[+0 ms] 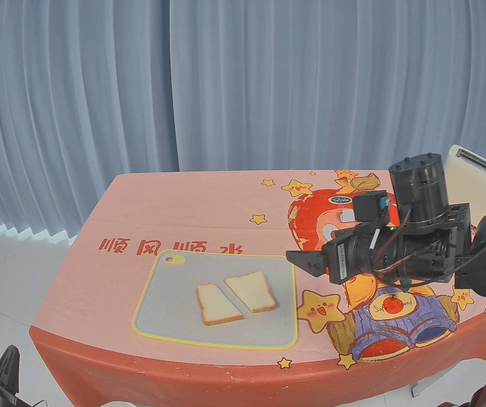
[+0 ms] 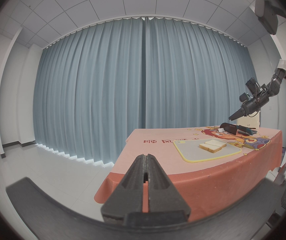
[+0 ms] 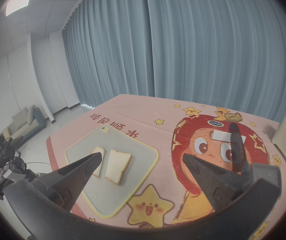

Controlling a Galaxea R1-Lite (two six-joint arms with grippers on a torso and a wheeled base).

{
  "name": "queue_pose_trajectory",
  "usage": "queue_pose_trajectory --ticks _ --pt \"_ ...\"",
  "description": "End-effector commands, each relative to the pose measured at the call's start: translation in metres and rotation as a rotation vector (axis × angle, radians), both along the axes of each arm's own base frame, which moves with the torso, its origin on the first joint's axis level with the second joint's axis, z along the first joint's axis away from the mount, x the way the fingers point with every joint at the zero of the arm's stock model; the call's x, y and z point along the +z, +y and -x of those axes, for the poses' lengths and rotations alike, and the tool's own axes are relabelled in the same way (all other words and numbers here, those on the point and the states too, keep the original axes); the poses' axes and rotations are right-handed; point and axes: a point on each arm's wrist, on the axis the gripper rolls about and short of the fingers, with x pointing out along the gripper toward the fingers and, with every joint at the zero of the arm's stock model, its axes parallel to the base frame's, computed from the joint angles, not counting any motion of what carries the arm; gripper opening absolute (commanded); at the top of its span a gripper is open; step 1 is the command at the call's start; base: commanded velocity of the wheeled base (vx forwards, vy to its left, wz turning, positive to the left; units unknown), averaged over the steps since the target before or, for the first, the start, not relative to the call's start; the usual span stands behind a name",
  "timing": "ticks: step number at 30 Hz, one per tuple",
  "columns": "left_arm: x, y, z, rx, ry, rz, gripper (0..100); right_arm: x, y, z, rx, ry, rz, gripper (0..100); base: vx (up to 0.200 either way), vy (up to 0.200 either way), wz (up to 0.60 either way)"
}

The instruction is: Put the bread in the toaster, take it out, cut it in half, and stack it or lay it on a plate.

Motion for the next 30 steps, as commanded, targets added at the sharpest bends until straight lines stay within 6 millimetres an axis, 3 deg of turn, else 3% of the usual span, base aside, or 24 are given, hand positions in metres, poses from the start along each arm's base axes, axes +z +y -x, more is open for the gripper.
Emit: queue_pose_trajectory --ticks 1,8,20,30 --pt "-0.005 0.000 0.000 -0.001 0.004 0.000 0 -0.016 0.020 -0.012 0.020 0.044 0.039 100 0.000 0.000 0.00" --pt "-0.005 0.000 0.000 0.001 0.005 0.000 0 -0.042 0.045 -0.031 0.000 0.068 0.103 100 0.000 0.000 0.00" --pt "-0.005 0.000 0.000 -0.001 0.004 0.000 0 -0.070 0.054 -0.041 -0.010 0.111 0.154 100 0.000 0.000 0.00" --pt "-0.005 0.000 0.000 -0.001 0.004 0.000 0 -0.072 0.054 -0.041 -0.028 0.097 0.183 100 0.000 0.000 0.00"
